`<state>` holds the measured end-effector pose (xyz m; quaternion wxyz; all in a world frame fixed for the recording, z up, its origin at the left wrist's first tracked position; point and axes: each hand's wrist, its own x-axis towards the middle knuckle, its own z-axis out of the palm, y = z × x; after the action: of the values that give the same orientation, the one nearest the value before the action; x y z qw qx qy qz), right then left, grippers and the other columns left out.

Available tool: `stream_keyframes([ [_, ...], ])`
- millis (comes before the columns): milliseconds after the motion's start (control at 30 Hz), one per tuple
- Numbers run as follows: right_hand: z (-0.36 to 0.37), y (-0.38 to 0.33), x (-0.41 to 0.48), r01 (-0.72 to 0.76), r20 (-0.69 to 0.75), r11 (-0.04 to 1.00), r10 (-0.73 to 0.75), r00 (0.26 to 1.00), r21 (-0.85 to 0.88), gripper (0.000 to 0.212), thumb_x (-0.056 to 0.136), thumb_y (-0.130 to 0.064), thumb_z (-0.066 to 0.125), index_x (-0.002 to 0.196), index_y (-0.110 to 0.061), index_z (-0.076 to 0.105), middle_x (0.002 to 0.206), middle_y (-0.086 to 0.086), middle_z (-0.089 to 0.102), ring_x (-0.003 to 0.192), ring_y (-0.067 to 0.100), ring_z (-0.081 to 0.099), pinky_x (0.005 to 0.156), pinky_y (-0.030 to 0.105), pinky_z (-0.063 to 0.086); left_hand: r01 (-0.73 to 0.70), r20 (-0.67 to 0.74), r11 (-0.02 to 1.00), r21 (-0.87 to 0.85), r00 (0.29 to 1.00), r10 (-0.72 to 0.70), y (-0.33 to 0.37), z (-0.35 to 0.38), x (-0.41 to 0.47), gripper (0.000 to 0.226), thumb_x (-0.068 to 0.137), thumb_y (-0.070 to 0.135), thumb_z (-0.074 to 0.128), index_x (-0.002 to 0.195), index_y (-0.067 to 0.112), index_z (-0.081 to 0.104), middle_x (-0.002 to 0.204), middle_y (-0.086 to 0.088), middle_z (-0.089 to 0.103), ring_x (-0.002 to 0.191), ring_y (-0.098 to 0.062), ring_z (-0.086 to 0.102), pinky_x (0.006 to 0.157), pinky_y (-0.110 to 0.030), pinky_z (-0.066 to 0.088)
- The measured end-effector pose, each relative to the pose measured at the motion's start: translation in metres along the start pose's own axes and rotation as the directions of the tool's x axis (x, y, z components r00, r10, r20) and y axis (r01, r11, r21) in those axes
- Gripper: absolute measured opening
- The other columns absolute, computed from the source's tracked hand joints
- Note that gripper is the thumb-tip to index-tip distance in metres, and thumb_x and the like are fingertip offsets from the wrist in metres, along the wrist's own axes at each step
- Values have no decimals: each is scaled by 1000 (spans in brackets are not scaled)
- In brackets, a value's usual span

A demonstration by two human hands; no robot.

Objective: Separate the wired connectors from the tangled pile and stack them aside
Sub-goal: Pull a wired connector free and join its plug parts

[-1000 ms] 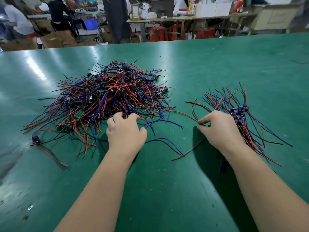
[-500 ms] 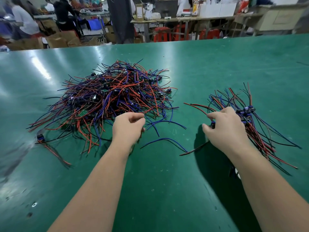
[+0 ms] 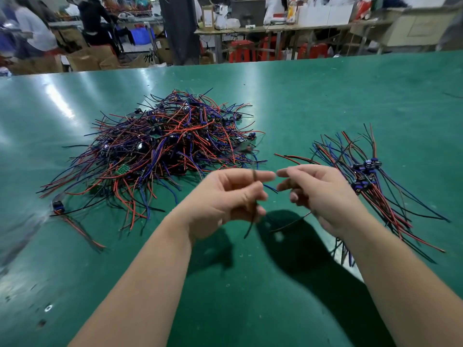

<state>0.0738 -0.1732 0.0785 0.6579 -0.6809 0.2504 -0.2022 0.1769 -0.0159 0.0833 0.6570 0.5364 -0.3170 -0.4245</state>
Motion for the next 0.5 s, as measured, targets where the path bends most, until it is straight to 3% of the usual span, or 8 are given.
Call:
stream_keyframes([
  [33,4,-2,-2,-98,93,983,84,992,157,21,89,-29,59,87,-11,69,70,6,69,52,13,51,49,21,40,7,77,997,75,997,-13,-2,5,-2,19,84,15,66,97,25,76,72,4,69,60,-10,66,61,-25,57],
  [100,8,-4,-4,-224,244,930,154,957,293,38,77,-43,56,90,-9,67,75,9,70,63,18,55,51,23,46,18,158,982,189,986,-48,-7,13,-2,23,86,11,63,97,26,76,75,4,70,63,-11,67,67,-25,58],
  [167,8,-6,-7,-234,321,896,110,941,378,36,73,-37,58,93,-7,65,79,9,71,69,20,53,54,24,52,46,154,971,236,984,-84,-9,19,-2,22,87,5,63,93,21,76,74,2,71,62,-12,67,67,-26,58],
  [267,4,-12,-10,-186,314,844,22,949,503,31,75,-16,59,105,-5,60,81,10,71,49,7,49,47,16,46,79,127,961,266,985,-116,-11,18,-2,17,87,2,63,92,15,73,71,2,70,60,-12,66,65,-27,59],
  [333,-1,-14,-8,-179,308,812,-2,951,556,39,70,-7,55,109,-7,61,84,10,71,48,6,51,49,16,46,101,132,956,277,981,-142,-11,16,-3,19,87,5,63,99,16,73,71,3,69,65,-12,65,67,-26,59],
  [500,-7,-16,-3,-105,216,801,-31,976,590,24,79,-16,56,100,-14,67,89,8,73,53,7,59,53,16,50,163,159,953,255,965,-208,-9,13,-5,21,89,4,62,98,19,74,73,2,71,65,-9,68,62,-20,56],
])
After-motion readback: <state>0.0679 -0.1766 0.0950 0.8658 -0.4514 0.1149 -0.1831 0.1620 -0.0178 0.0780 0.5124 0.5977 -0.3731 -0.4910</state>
